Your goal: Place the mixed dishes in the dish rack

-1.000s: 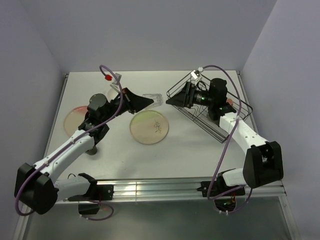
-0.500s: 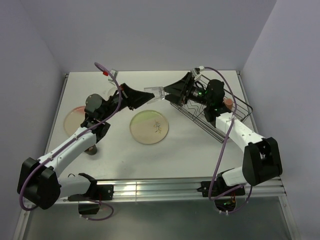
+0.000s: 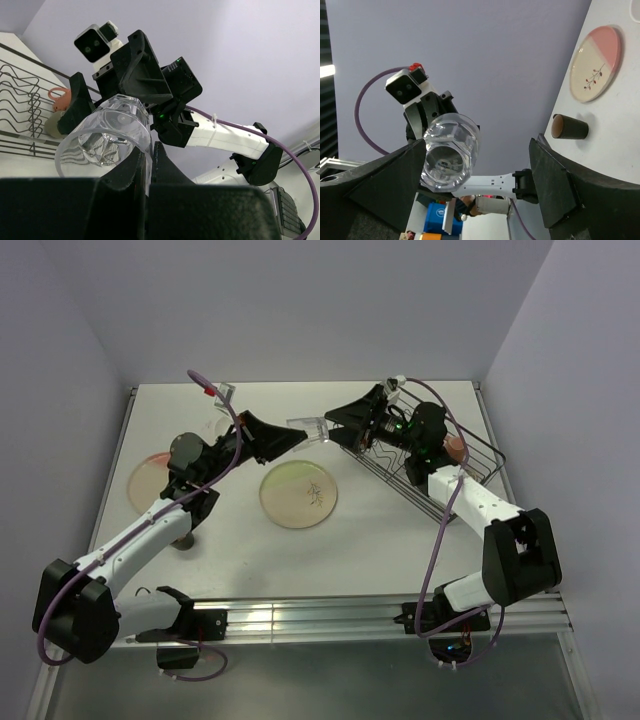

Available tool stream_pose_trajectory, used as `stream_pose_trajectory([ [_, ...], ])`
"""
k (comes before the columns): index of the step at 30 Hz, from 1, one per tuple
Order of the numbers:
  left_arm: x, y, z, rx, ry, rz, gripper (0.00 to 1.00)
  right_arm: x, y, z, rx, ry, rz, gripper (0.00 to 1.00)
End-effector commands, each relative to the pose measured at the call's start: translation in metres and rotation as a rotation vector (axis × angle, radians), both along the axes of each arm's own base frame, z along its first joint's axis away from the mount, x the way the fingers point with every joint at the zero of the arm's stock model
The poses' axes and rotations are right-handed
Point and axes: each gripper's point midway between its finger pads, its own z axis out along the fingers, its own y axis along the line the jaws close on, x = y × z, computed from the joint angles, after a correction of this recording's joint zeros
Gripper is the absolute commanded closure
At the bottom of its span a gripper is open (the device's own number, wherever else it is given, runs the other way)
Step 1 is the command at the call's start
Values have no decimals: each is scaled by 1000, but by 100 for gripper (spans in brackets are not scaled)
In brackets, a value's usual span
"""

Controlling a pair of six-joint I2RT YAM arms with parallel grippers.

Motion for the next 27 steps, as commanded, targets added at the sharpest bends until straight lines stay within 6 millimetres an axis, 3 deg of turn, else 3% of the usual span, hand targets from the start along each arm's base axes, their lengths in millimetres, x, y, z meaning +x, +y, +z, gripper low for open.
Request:
stream_pose_trajectory([
  [1, -14, 2, 7, -4, -45, -37, 100, -2, -1, 13, 39, -46, 0, 10],
  [10, -12, 4, 8, -7, -46, -37, 100, -14, -1, 31, 72, -184, 63, 9],
  [19, -12, 1, 6, -16, -45, -60, 100, -23, 23, 24, -14, -198, 136, 12],
  [25, -11, -1, -3, -1, -25, -72, 100, -28, 28, 30, -43, -274, 167, 30],
  [27, -11, 0, -4, 0, -24, -70, 100, -30, 28, 31, -53, -307, 182, 43],
])
